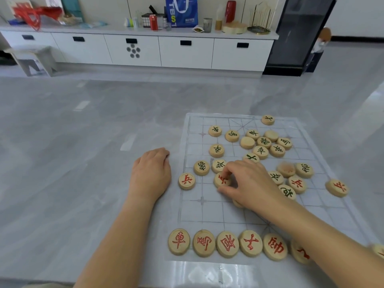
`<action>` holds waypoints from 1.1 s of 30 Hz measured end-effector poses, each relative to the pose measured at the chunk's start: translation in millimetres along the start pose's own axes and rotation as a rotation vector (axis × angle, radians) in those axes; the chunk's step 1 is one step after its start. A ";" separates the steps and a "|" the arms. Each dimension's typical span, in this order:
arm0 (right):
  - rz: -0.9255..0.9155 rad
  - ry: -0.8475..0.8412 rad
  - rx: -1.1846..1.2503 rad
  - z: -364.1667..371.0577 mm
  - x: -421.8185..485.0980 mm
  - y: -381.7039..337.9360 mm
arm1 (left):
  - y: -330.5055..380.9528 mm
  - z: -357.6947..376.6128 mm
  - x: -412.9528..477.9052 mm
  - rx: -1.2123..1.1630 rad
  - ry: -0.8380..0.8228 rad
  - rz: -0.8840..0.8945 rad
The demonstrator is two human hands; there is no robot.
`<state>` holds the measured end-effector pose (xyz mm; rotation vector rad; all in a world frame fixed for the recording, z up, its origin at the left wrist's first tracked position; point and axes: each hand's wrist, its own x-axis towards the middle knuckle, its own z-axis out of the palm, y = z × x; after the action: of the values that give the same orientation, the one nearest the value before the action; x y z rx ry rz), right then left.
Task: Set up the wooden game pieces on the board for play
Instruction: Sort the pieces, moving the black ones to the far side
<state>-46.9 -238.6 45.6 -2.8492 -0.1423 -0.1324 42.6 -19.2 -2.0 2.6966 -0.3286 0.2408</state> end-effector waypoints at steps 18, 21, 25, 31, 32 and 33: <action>0.414 0.148 0.230 -70.5 -42.9 87.5 | -0.7 1.2 1.1 0.023 -0.019 -0.002; 0.407 0.135 0.225 -74.3 -49.9 94.7 | -2.3 1.0 1.9 0.043 -0.026 -0.004; 0.291 -0.040 0.151 -66.6 -57.5 89.5 | -2.6 -0.3 1.4 0.044 -0.019 -0.008; 0.055 -0.146 0.080 -46.3 -57.9 55.3 | -4.0 -0.4 1.1 0.048 -0.017 0.011; 0.033 -0.150 0.093 -43.0 -56.3 48.9 | -3.4 -0.7 1.1 0.047 -0.014 0.011; 0.015 -0.150 0.095 -39.2 -54.2 42.9 | -3.1 -0.7 1.2 0.046 -0.012 0.008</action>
<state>-98.9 -295.3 65.6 -2.7630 -0.1537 0.0894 44.5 -16.5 -2.3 2.7429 -0.3419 0.2376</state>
